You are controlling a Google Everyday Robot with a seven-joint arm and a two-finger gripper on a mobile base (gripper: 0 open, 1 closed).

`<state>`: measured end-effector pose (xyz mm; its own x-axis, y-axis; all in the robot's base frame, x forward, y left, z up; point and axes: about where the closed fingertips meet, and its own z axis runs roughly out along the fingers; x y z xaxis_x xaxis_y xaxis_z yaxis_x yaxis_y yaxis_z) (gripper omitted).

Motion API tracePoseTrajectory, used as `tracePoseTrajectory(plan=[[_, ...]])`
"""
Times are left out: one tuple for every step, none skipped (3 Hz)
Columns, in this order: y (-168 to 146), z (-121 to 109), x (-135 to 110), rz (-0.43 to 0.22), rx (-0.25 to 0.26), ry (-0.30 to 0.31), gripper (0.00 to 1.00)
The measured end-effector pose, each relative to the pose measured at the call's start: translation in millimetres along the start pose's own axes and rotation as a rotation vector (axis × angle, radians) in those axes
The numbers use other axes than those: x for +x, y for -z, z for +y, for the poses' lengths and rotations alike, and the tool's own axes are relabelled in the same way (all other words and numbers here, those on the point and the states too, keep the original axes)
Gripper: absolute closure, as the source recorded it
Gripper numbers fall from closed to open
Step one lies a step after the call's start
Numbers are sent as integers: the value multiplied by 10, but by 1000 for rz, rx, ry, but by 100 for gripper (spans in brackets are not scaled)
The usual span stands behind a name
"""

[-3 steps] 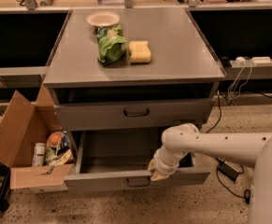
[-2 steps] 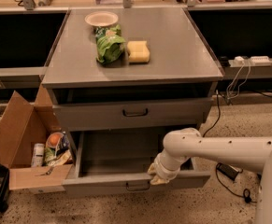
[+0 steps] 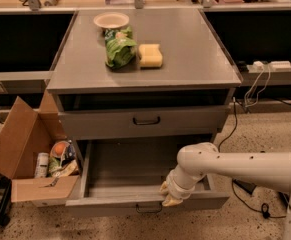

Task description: Open middle drawer

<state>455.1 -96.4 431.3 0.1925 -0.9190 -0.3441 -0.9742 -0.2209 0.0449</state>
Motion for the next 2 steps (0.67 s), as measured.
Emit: tracePoseTrajectory(plan=[[0, 0, 0, 0, 0, 0, 81], [0, 0, 0, 0, 0, 0, 57]])
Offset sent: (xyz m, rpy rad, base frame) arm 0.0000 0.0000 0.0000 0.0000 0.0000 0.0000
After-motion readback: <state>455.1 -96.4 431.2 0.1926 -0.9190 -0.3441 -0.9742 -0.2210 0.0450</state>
